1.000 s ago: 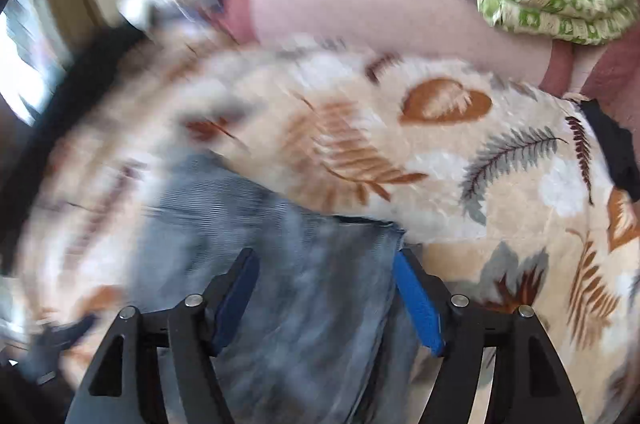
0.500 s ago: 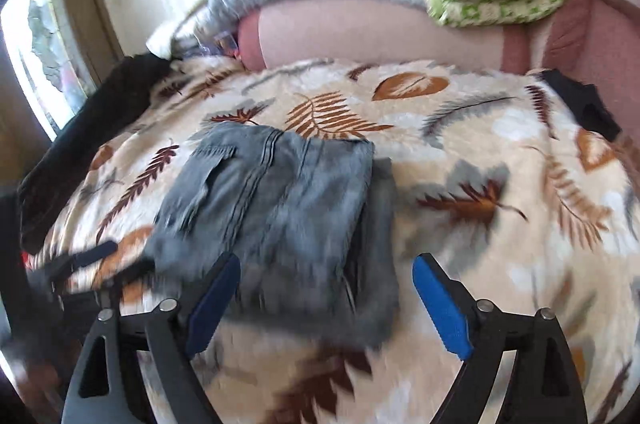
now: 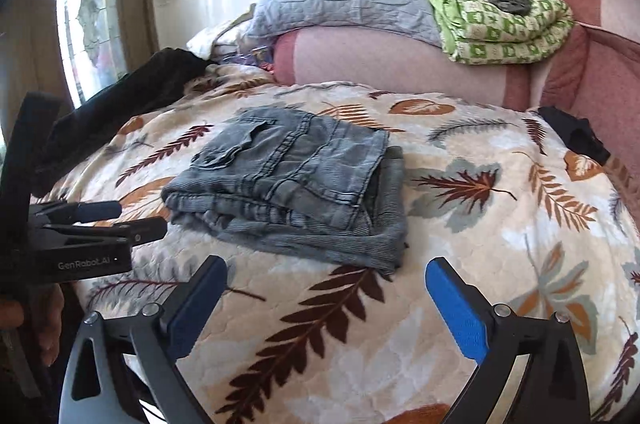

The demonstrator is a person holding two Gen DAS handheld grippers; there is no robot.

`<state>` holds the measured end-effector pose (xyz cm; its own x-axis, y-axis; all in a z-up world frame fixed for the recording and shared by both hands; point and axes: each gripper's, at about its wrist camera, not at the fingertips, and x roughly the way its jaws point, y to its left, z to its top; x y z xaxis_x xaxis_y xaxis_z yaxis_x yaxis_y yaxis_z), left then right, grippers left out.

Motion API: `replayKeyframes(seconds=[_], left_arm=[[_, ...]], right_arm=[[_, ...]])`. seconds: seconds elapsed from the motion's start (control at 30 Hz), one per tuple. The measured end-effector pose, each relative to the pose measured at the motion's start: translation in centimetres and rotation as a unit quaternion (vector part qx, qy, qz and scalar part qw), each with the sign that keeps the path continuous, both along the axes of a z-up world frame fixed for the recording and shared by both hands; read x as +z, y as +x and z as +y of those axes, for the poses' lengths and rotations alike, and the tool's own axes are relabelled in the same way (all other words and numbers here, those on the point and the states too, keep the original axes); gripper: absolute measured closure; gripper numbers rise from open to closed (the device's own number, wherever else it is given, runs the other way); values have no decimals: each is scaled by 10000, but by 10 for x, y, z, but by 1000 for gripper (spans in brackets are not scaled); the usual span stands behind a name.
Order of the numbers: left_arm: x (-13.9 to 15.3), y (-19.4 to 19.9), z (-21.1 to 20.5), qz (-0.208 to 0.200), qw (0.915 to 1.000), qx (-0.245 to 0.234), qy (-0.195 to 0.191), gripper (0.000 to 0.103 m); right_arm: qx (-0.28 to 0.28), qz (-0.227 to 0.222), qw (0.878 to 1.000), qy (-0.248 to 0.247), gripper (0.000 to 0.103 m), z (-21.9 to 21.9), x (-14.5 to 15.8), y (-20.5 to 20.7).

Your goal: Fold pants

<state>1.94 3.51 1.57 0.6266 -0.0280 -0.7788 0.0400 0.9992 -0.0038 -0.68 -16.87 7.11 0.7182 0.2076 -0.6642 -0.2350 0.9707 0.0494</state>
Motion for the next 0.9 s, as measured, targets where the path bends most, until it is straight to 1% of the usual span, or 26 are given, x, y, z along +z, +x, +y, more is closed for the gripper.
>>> replayKeyframes(seconds=[0.07,0.13,0.2,0.27,0.37,0.5,0.6,0.7,0.9], left_arm=[[7,-3,-4,-98,9999,-41,-1,24],[12,-5,-7,-140,9999,-81,-47,22],[19,-6,-9,-228,9996,-109,-151,16],[25,-7,-11,-295,9991,-138,-265,16],[29,-5,-15,-278,9990,-146,-323,15],[30,-4,-17,-230,9989,-166,-382,10],[31,-5,-19,-277,9994,-85,-208,8],[31,-7,-21,-329,9993,-115,-123,8],[34,-6,-19,-372,9990,-98,-224,8]], right_arm=[[-11,-55,10000,10,2,-1,2,-2],[-25,-63,10000,20,2,-3,3,-1],[-64,-65,9999,66,2,-6,4,-1],[-81,-97,9999,104,2,-8,6,-1],[-154,-78,9997,159,2,-13,6,0],[-174,-30,9996,202,2,-15,5,2],[-222,-4,9995,216,2,-18,4,3],[-253,-3,9994,241,2,-20,4,4],[-365,77,9990,267,2,-26,1,8]])
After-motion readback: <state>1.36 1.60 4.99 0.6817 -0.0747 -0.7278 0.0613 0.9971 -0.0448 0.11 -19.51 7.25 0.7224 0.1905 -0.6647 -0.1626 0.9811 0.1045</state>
